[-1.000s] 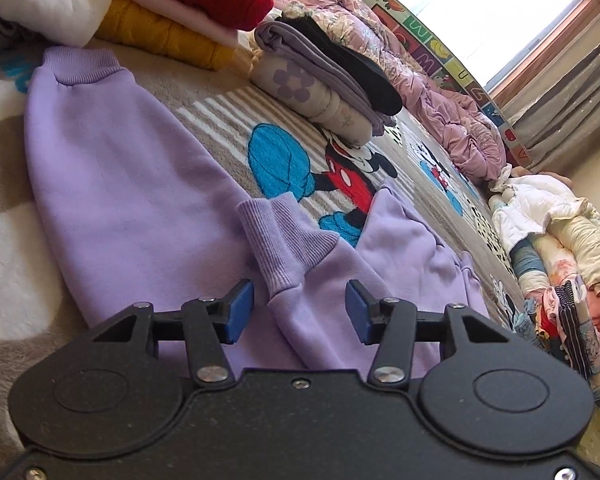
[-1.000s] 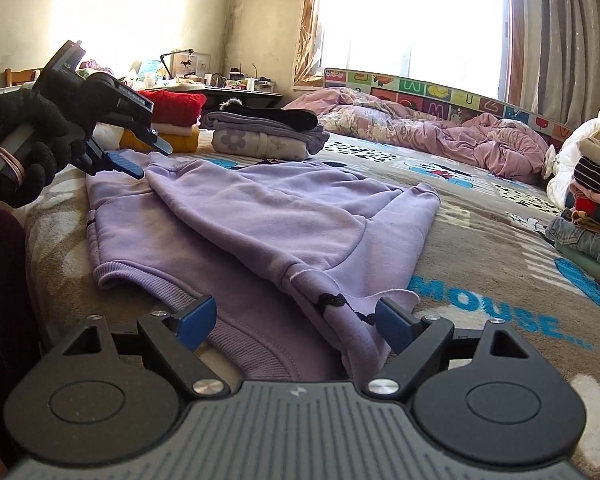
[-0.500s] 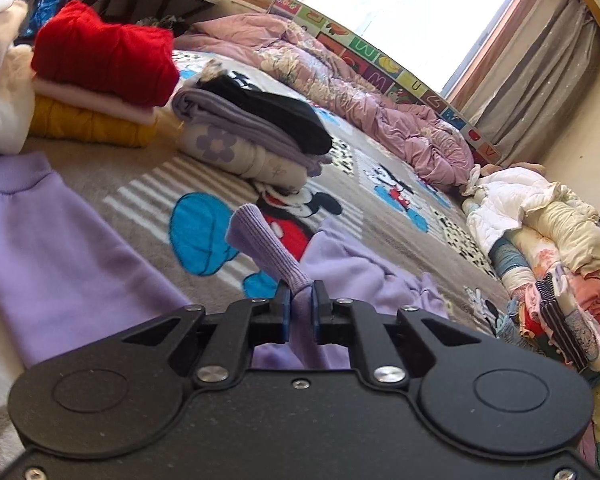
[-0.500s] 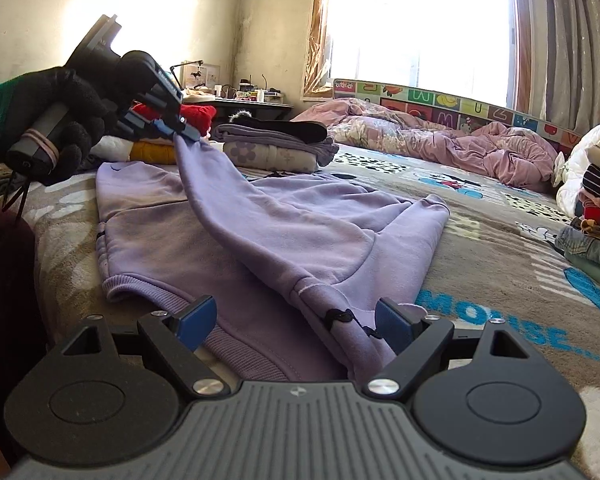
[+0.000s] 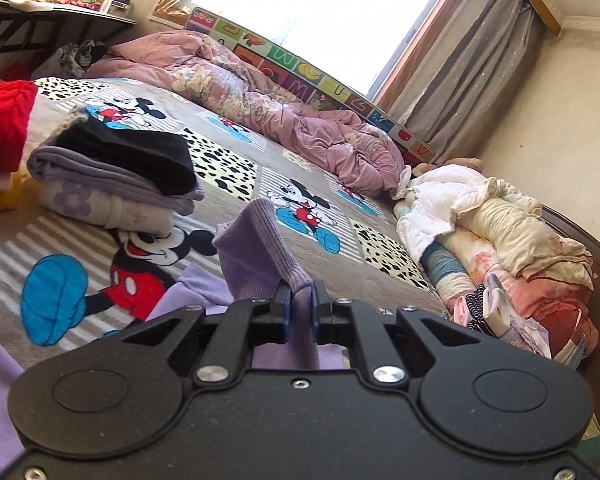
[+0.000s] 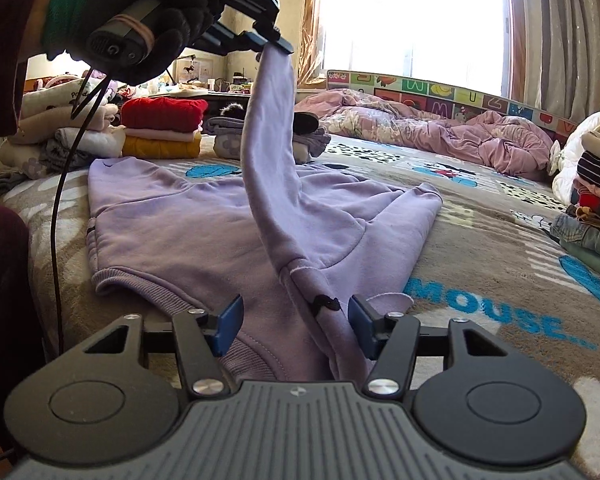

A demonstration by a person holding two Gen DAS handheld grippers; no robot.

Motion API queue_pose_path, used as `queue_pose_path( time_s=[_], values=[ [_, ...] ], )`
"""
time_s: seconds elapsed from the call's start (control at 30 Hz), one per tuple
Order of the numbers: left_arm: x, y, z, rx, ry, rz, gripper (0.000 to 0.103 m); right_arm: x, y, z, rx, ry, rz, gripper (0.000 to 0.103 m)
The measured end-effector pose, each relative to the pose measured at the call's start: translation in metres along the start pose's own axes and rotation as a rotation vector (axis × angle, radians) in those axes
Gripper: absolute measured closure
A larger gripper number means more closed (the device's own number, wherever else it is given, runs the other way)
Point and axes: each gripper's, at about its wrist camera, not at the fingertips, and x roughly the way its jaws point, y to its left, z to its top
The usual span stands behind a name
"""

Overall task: Fold clothes
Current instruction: 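Lift the sleeve cuff up with the left tool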

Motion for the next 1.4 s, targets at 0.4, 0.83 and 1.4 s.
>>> queue_pose_path(
  time_s=[0.4,0.83,1.4],
  values=[
    [0.070,-0.040,-0.012,0.055,0.066,0.017,0.096,0.001,-0.032,-0.003,0.242,0.005,0.061,0.076],
    [0.141,-0.056,-0.038,0.098,0.145,0.068,0.097,0.004,-0.048,-0.013,0.416,-0.002,0.110,0.078],
    [0.201,-0.073,-0.073,0.166,0.218,0.122,0.097,0.011,-0.070,-0.028,0.645,-0.024,0.165,0.084]
  ],
)
